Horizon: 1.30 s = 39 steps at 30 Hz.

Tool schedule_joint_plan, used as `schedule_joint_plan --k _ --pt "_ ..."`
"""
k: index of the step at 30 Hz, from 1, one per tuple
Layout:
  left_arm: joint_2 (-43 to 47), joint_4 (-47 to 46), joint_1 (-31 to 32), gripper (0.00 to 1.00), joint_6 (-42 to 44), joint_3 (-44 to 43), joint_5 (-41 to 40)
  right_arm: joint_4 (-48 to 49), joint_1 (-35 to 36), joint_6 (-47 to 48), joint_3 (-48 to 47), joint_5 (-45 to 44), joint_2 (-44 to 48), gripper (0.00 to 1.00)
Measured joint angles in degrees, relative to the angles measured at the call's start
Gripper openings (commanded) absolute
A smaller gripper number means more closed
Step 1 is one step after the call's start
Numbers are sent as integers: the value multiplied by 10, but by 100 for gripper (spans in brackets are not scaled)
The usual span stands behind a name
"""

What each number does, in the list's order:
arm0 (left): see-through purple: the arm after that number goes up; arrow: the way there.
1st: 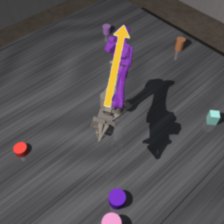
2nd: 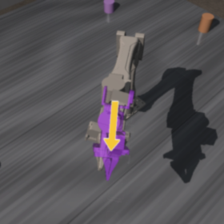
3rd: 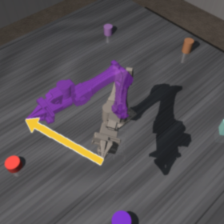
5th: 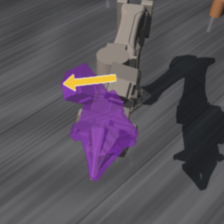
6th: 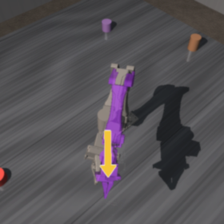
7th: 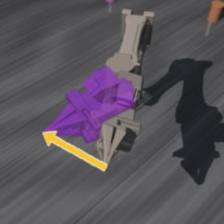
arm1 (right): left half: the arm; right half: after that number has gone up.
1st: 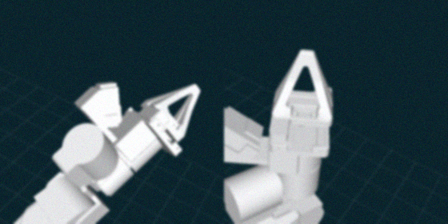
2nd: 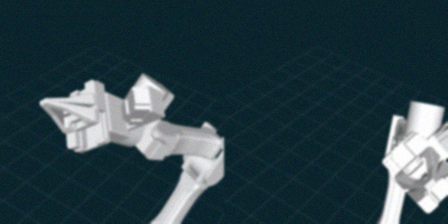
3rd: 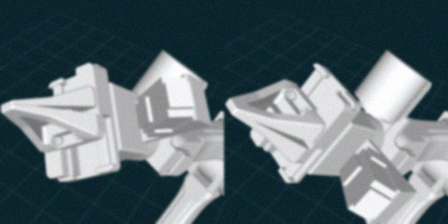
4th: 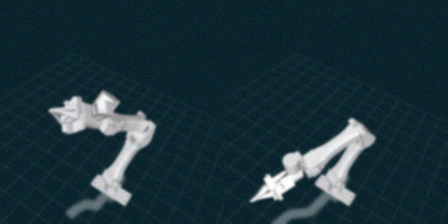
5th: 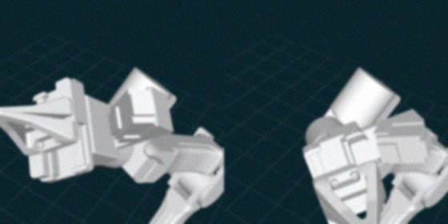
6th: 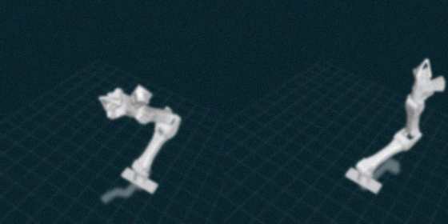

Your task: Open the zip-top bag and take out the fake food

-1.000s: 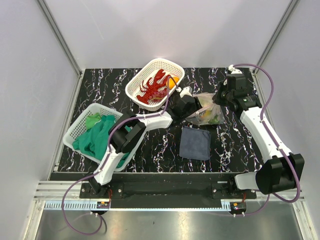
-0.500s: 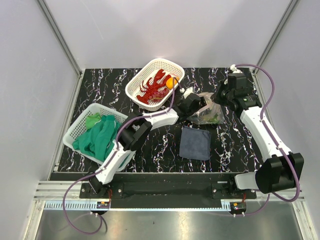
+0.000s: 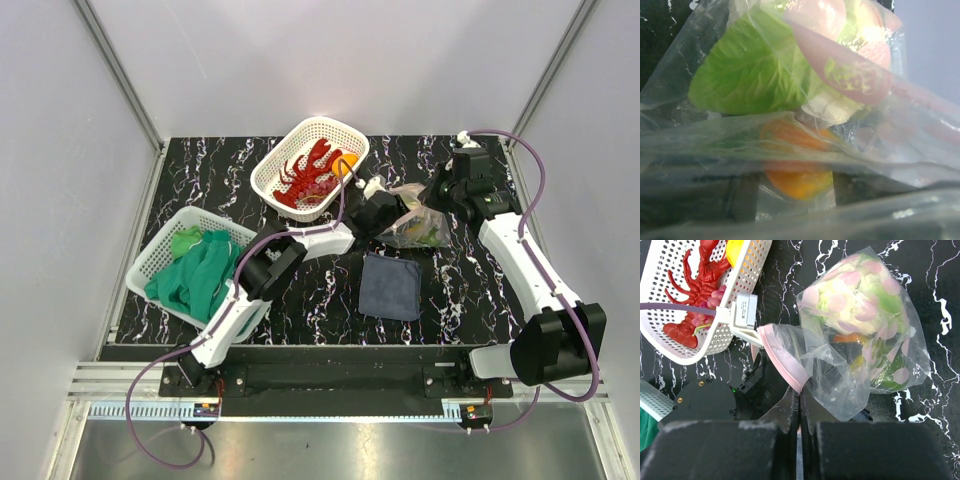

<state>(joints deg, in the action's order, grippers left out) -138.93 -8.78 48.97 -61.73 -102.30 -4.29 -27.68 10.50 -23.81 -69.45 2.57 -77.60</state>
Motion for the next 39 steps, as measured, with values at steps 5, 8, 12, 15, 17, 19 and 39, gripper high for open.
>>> schedule_joint_plan --k 5,8,12,15,17,19,39 --pt "39 -20 0 0 35 56 -12 -1 2 10 0 -10 0 0" --pt "85 -13 0 0 81 98 -28 0 4 14 0 -21 0 0" --pt "132 10 3 0 151 111 -45 3 4 17 0 -38 1 0" --pt "162 30 9 0 205 112 -47 7 4 18 -7 -47 1 0" --pt "181 32 14 0 238 118 -47 9 4 22 -17 -52 1 0" --pt "195 33 21 0 266 123 -48 9 4 28 -27 -56 1 0" --pt "214 170 63 0 526 -13 -21 14 -1 67 -92 0 -3 0"
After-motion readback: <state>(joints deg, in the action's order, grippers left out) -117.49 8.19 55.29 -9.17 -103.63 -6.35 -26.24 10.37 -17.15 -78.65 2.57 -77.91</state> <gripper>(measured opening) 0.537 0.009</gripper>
